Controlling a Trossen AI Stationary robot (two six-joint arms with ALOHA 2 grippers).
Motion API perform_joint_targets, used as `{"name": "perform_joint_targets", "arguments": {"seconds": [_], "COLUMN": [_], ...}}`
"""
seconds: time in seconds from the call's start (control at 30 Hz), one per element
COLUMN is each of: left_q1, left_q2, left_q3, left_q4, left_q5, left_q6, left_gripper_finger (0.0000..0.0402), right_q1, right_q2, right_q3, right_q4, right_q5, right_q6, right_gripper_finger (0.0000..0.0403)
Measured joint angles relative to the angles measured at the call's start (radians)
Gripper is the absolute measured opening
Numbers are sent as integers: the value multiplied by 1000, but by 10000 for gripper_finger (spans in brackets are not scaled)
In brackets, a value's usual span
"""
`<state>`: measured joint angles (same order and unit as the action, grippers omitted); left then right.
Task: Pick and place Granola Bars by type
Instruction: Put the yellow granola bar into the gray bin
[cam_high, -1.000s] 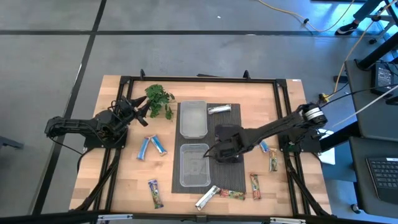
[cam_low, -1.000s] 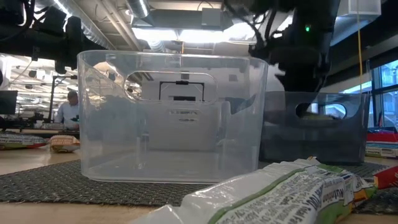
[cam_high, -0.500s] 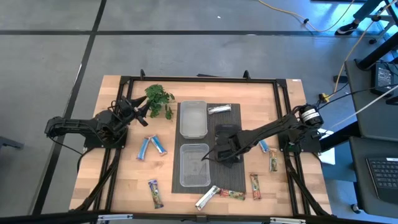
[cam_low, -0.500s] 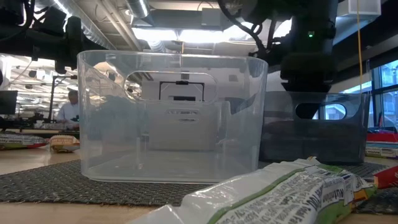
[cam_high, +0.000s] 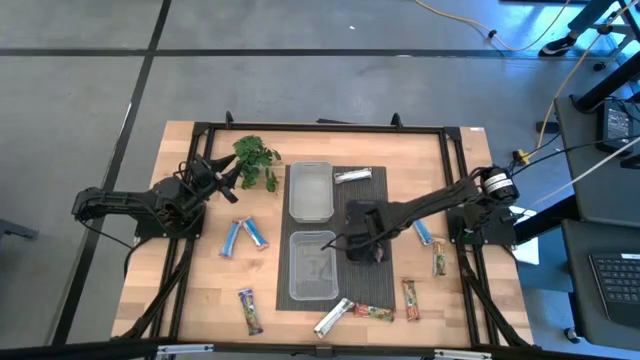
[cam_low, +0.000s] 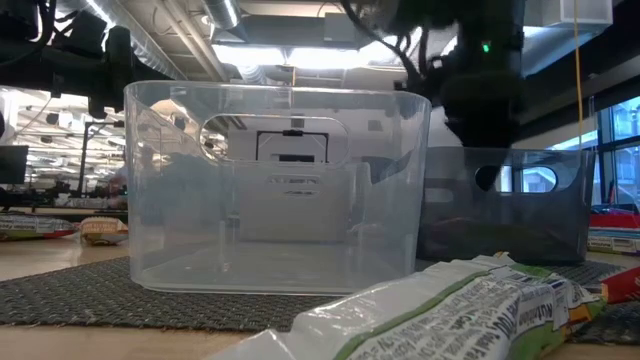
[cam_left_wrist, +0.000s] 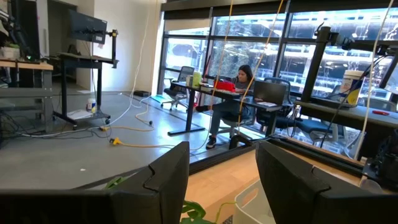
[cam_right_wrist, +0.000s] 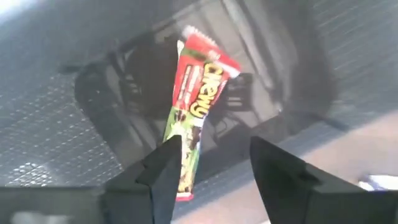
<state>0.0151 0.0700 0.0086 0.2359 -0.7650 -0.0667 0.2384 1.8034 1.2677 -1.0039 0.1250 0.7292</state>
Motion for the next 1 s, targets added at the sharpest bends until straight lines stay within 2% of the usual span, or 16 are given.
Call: {"name": "perform_joint_targets", "arguments": {"seconds": [0.1,0.27,0.37,0.43,0.6,0.77,0.87,1.0], "left_q1": [0,0,0,0,0,0,0,0], "left_q2": [0,0,0,0,0,0,0,0], "left_q3": [0,0,0,0,0,0,0,0], "left_q4": [0,0,0,0,0,0,0,0], "left_q5": [0,0,0,0,0,0,0,0], "left_q6": [0,-1,0,-1,0,0,0,0], "left_gripper_finger": [178,178,178,178,178,178,178,178], "right_q1": [16,76,101,107,105,81,67,60], "right_q2": [0,-1,-28,-67,-225,-436,-568,-714], "right_q3": [86,185,178,149,18,-164,-293,-471], "right_q4": [-109,-309,-410,-453,-436,-331,-199,71], "right_q5": [89,322,459,508,510,501,470,437], "right_q6": [-14,-81,-37,24,100,151,160,114], "right_gripper_finger": [197,198,198,198,198,198,198,198]}}
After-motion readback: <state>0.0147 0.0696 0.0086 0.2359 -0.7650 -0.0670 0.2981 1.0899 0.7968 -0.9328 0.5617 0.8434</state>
